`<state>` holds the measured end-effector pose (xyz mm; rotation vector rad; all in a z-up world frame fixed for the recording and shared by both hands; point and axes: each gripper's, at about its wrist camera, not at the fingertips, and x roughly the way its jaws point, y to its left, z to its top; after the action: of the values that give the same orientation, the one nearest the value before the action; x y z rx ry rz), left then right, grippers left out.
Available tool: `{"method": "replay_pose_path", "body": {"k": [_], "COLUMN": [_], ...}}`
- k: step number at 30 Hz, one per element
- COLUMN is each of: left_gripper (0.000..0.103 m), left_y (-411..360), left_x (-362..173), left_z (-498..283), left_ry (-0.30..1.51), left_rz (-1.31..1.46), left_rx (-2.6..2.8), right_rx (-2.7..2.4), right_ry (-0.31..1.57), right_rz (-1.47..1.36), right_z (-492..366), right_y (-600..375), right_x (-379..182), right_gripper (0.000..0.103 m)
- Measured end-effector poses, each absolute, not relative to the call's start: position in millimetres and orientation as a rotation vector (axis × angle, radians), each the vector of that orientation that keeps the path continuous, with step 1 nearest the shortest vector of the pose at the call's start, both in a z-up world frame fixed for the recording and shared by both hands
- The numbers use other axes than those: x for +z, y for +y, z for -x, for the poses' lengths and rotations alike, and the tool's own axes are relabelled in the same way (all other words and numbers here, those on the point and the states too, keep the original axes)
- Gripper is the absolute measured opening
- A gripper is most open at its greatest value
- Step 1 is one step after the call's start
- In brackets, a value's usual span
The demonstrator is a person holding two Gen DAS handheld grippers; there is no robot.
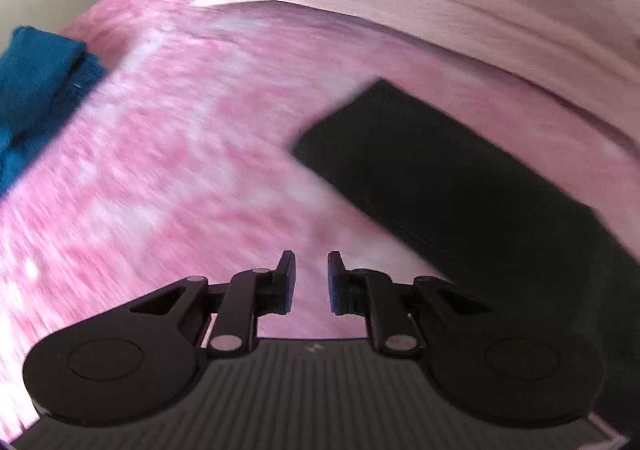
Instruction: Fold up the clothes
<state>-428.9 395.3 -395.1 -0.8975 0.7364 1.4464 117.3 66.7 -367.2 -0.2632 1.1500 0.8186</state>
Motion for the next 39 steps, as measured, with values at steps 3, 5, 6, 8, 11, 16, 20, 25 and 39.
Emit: {"method": "replay_pose_path", "body": {"k": [3, 5, 6, 8, 11, 16, 20, 25, 39], "left_gripper": [0.012, 0.012, 0.012, 0.012, 0.013, 0.013, 0.013, 0.013, 0.013], "left_y": [375.7, 366.8, 362.3, 352.6, 335.5, 312.6, 298.4, 285.1, 259.3], "left_x": [-381.2, -374.7, -372.0, -368.6, -367.0, -374.7, -381.7, -382.7, -398.0], "left_z": [387.5, 353.6, 335.7, 297.0, 248.0, 195.9, 176.5, 169.6, 158.2], "left_ry": [0.678, 0.651, 0.642, 0.644, 0.641, 0.66, 0.698, 0.722, 0.739], "left_rz": [0.952, 0.972, 0.977, 0.972, 0.983, 1.013, 1.029, 1.041, 1.111], "left_rx": [1.325, 1.241, 1.204, 1.153, 1.104, 1.086, 1.1, 1.124, 1.111], "right_rx": [0.861, 0.896, 0.914, 0.958, 1.044, 1.183, 1.236, 1.22, 1.258], "right_ry": [1.149, 1.155, 1.157, 1.154, 1.158, 1.219, 1.345, 1.496, 1.596], "right_rz": [0.26, 0.265, 0.27, 0.278, 0.263, 0.136, 0.011, -0.158, -0.375], "right_z": [-148.3, -173.9, -187.4, -213.2, -255.1, -322.6, -360.2, -392.7, -400.9], "right_y": [66.8, 69.9, 71.7, 76.4, 87.7, 112.6, 130.5, 130.1, 136.0], "right_x": [-367.1, -370.7, -372.5, -375.0, -379.9, -395.6, -421.0, -448.8, -477.3], "right_gripper": [0.061, 0.061, 0.061, 0.061, 0.061, 0.061, 0.029, 0.026, 0.008]}}
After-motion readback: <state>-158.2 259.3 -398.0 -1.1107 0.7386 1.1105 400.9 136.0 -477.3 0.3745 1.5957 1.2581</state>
